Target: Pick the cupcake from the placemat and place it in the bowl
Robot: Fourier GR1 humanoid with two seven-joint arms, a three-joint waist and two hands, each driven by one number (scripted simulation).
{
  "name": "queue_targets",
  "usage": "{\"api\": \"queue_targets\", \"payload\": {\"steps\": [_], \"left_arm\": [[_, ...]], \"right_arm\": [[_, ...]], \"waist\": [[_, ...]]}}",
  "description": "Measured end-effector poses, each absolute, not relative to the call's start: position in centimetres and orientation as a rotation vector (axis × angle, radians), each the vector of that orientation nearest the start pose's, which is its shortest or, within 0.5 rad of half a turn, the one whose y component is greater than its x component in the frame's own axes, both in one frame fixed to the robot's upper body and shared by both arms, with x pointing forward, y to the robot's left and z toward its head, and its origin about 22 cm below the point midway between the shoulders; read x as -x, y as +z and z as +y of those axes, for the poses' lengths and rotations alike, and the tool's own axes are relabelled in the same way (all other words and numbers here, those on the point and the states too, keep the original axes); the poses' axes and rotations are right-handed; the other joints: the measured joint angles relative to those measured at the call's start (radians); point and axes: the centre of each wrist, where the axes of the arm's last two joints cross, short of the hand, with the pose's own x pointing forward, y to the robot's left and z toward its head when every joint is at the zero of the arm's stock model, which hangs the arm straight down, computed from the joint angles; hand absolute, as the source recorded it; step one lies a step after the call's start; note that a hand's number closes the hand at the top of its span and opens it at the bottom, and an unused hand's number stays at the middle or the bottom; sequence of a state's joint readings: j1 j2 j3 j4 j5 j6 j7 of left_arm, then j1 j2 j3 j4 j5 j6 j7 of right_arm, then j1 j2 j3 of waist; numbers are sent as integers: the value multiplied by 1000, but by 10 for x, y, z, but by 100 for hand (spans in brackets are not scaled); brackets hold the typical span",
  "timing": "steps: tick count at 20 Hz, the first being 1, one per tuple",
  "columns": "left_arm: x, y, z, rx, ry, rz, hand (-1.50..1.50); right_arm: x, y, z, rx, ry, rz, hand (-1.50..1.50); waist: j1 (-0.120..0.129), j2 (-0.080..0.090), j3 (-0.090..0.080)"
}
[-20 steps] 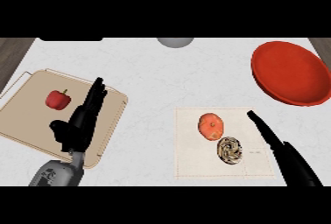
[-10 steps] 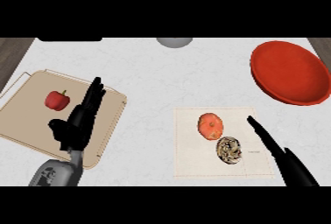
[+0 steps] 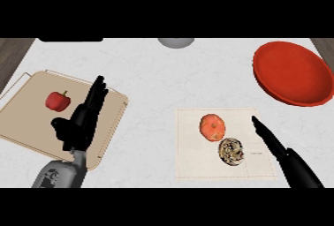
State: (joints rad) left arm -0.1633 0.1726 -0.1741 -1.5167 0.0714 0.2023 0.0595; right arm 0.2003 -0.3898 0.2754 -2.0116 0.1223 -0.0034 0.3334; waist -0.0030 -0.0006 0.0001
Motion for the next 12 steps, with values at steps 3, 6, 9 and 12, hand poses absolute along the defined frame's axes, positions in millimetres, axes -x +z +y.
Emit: {"api": "queue_targets", "payload": {"steps": [3,6,9,12], "left_arm": [[-276,28,215,-70,-104,-1597,0],[-279,30,219,-72,-105,-1600,0],[-276,28,222,-74,-112,-1598,0],[-277,25,217,-70,-111,-1596,0]], "right_arm": [[-171,60,-241,178,503,-1405,-150],[-177,48,-238,162,491,-1400,-150],[-183,31,-239,159,477,-1396,-150],[-188,16,-236,157,467,-1389,-150]], "waist": [[-1,0,0],[1,0,0],[2,0,0],[2,0,0]]}}
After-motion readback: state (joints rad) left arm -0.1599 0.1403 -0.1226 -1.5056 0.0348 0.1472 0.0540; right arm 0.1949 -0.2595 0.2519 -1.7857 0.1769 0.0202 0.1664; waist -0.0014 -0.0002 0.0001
